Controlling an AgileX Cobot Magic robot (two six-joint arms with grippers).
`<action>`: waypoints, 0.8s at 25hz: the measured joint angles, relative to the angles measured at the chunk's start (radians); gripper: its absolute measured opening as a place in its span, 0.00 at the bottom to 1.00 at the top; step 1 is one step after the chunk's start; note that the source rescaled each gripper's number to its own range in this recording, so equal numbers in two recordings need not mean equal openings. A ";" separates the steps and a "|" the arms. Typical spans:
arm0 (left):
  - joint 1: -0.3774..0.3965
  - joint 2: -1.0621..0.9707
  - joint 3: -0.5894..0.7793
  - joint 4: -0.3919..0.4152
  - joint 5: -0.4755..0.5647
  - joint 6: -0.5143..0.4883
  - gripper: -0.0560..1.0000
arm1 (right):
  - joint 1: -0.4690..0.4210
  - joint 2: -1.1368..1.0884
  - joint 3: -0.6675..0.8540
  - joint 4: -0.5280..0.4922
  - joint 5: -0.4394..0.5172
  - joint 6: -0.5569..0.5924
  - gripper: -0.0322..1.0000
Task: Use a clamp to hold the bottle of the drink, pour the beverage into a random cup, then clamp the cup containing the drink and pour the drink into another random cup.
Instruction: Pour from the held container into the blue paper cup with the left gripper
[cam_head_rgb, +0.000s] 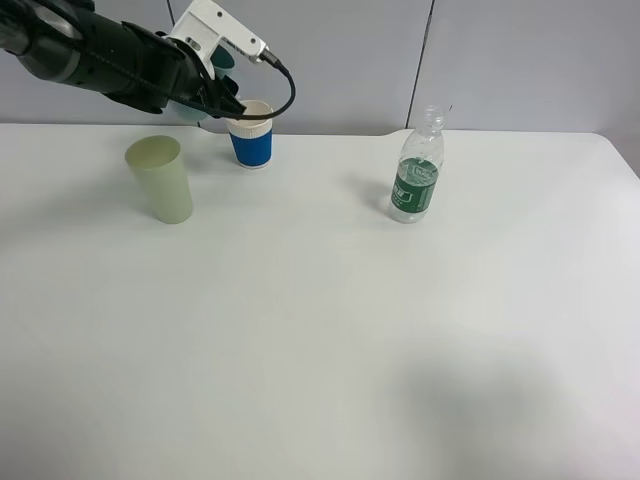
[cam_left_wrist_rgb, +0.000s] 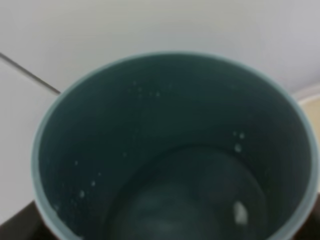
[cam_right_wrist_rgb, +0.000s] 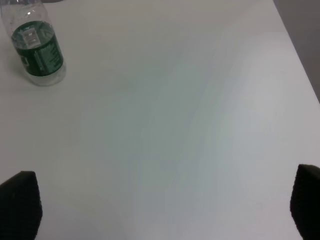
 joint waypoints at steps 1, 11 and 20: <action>0.000 0.007 0.000 0.000 -0.004 0.022 0.08 | 0.000 0.000 0.000 0.000 0.000 0.000 1.00; -0.006 0.019 -0.016 0.004 -0.079 0.161 0.08 | 0.000 0.000 0.000 0.000 0.000 0.000 1.00; -0.027 0.025 -0.025 0.065 -0.112 0.239 0.08 | 0.000 0.000 0.000 0.000 0.000 0.000 1.00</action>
